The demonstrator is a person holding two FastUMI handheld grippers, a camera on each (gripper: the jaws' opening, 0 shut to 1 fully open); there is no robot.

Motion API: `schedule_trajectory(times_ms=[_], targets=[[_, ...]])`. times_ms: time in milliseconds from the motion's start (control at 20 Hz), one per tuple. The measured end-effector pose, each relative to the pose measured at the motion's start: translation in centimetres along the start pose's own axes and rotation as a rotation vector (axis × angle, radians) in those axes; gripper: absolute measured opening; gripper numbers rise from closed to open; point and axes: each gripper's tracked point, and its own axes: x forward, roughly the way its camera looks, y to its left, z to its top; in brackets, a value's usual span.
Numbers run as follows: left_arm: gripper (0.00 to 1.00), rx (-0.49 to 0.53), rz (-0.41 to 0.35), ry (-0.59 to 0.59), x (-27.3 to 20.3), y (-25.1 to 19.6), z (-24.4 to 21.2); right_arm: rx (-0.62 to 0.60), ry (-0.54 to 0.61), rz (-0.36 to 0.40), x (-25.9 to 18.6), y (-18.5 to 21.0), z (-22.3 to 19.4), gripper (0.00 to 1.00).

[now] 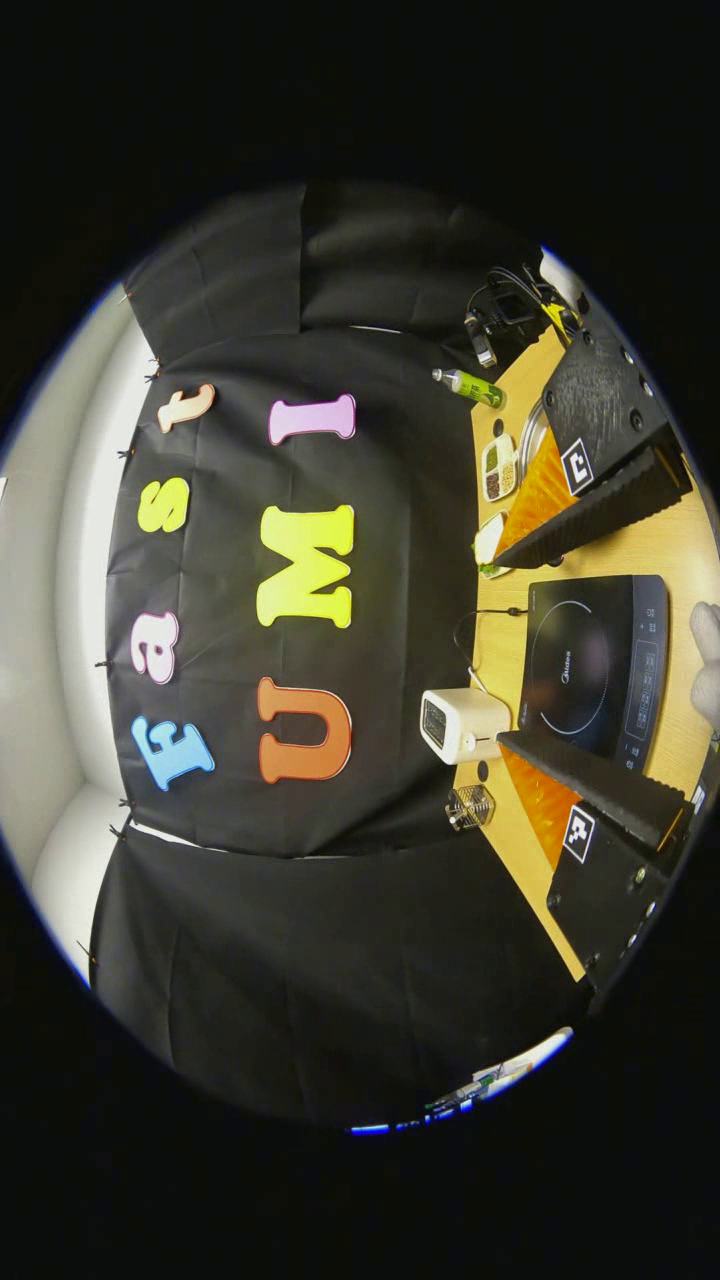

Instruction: First push the handle of the pot to place it horizontally, then grasp the pot with both hands and set it on the induction cooktop.

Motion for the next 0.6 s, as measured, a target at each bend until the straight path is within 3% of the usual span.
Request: schedule_trajectory(times_ms=[50,600], targets=[[0.96,0.001,0.002,0.002,0.4,-0.2,-0.1,0.0,0.0,-0.005,0.2,-0.5,0.4,0.04],[0.96,-0.002,0.034,0.019,3.4,-2.2,-0.8,-0.055,-0.005,-0.046,2.3,-5.2,3.5,0.04]])
